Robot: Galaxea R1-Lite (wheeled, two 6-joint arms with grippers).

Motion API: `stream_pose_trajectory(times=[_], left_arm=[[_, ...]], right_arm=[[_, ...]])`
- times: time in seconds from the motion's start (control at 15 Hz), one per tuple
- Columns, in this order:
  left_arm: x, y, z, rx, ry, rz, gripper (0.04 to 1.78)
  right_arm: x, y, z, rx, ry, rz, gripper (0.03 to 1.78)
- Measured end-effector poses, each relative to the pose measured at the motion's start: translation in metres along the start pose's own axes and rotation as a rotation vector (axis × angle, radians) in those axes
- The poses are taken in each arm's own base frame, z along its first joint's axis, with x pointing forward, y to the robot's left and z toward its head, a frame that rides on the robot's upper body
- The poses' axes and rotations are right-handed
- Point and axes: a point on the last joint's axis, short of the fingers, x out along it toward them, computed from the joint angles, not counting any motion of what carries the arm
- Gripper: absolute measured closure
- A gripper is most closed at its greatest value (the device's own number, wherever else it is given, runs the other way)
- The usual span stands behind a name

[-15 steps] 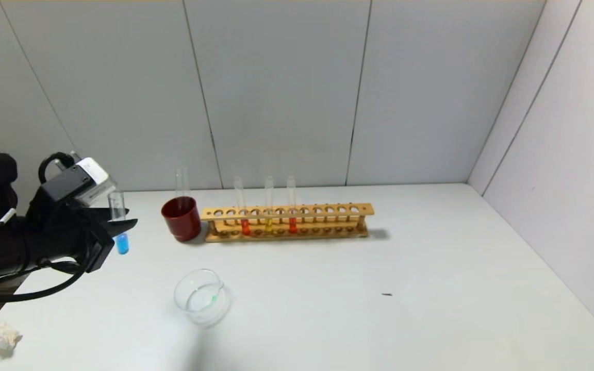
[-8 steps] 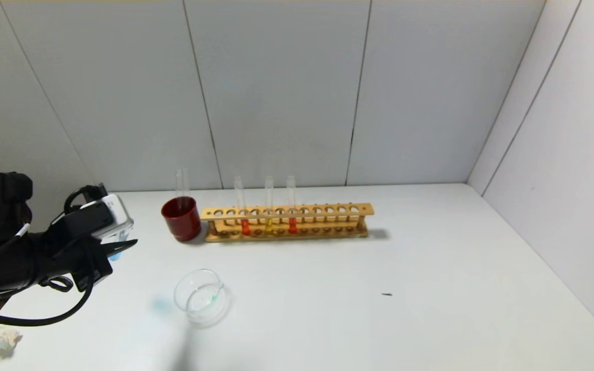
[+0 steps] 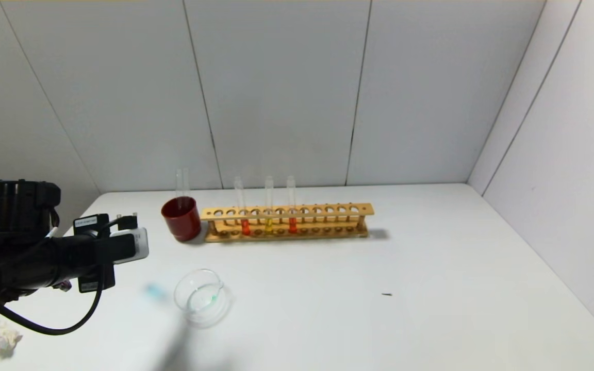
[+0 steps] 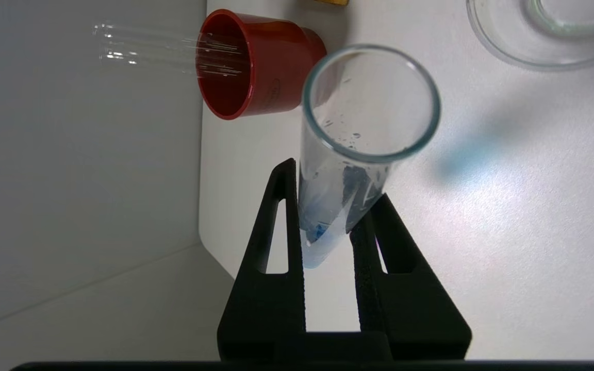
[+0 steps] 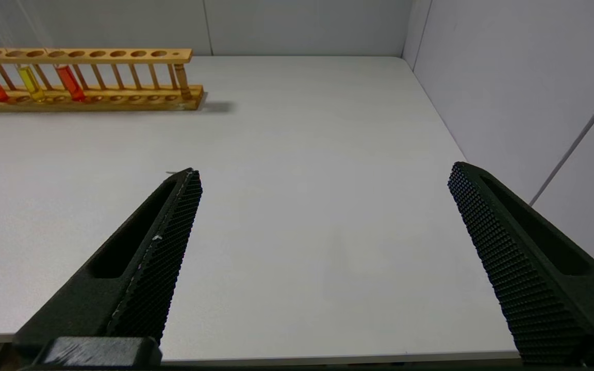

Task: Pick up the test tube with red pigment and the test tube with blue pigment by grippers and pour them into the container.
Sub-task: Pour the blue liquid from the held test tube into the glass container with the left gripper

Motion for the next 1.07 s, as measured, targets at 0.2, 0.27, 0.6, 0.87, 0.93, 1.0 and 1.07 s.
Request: stream_pose_trajectory(times=[0.2,0.27,0.6,0.87,0.93,1.0,1.07], left_arm=[[0.005,-0.001,-0.002,0.084,0.034,-0.011,1.50],[0.006,0.000,-0.002,0.101,0.045,-0.011,1.50],[0.018,-0.003,0.010,0.205,0.064,-0.020,1.50],[0.032,-0.004,0.017,0.266,0.070,0.013,1.50],[0.035,-0.005,0.016,0.300,0.080,0.010,1.50],[0.038,-0.006,0.016,0.326,0.086,0.005,1.50],[0.040,-0.007,0.016,0.346,0.089,-0.001,1.50]], right_arm=[[0.000,0.000,0.000,0.000,0.000,0.000,0.06],[0.000,0.000,0.000,0.000,0.000,0.000,0.06],[0.000,0.000,0.000,0.000,0.000,0.000,0.06],[0.000,0.000,0.000,0.000,0.000,0.000,0.06],[0.000,0.000,0.000,0.000,0.000,0.000,0.06],[0.000,0.000,0.000,0.000,0.000,0.000,0.06],[0.000,0.000,0.000,0.000,0.000,0.000,0.06]])
